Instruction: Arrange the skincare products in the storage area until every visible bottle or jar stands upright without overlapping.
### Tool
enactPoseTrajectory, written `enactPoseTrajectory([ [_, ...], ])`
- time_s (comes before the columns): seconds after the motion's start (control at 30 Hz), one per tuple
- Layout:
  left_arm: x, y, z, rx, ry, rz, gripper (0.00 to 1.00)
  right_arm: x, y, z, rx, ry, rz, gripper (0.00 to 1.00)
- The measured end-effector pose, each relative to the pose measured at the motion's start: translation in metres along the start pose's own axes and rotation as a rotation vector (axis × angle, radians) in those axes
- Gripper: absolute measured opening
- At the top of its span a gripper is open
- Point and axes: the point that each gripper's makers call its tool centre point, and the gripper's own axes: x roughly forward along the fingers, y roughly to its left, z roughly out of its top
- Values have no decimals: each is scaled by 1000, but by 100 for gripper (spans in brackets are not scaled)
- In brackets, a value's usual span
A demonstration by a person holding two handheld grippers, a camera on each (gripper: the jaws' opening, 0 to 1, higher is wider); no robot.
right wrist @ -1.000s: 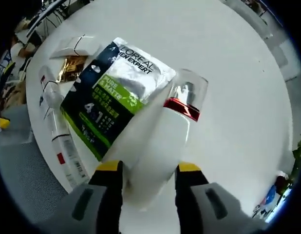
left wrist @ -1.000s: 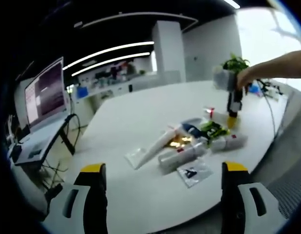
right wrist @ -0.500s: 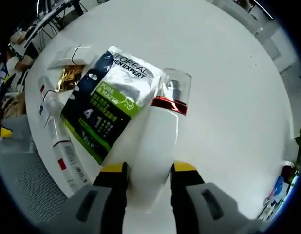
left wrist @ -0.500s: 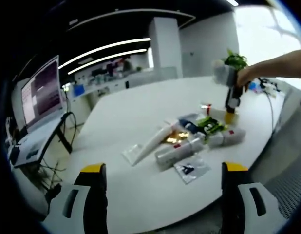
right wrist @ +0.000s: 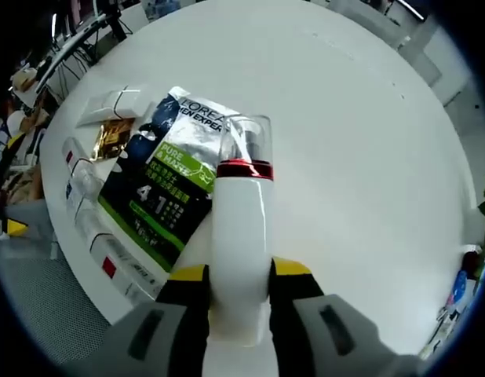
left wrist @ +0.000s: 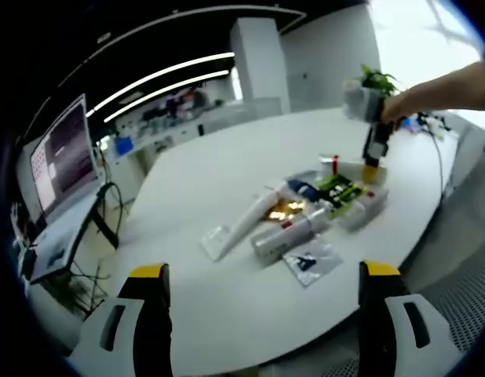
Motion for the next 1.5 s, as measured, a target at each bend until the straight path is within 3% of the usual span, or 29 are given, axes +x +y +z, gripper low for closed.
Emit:
enactPoseTrajectory([
  [0.13, -1, 9, 4, -45, -26, 29, 97, 0, -2, 2, 21, -5, 32, 28],
  [0.23, -2, 9, 3, -18, -6, 27, 97, -1, -1, 3, 55, -40, 53, 28],
  [0.6, -3, -2, 12, -19, -19, -32, 97, -4, -3, 1, 167, -143, 145, 28],
  [0.73, -2, -1, 17, -38, -20, -50, 97, -6, -2, 3, 256, -173, 203, 28],
  [0.83, -4, 1, 27, -55, -54, -44, 97, -7, -5, 5, 322, -199, 250, 28],
  [0.9, -5, 1, 32, -65, -65, -39, 97, -5, -17, 8, 320, -262, 198, 28],
  [0.97, -5, 3, 31, -74, -55, -27, 97, -6, -12, 6, 361, -263, 238, 27],
  [1.13, -6, 1, 29, -111, -45, -37, 97, -7, -11, 7, 526, -339, 328, 27],
  [1.23, -7, 1, 28, -150, -36, -43, 97, -8, -6, 8, 638, -405, 409, 27],
  [1.33, -5, 1, 22, -177, 1, -44, 97, -11, -3, 11, 755, -513, 472, 27],
  [1.5, -4, -2, 22, -196, 20, -66, 97, -18, 6, 11, 865, -598, 582, 27],
])
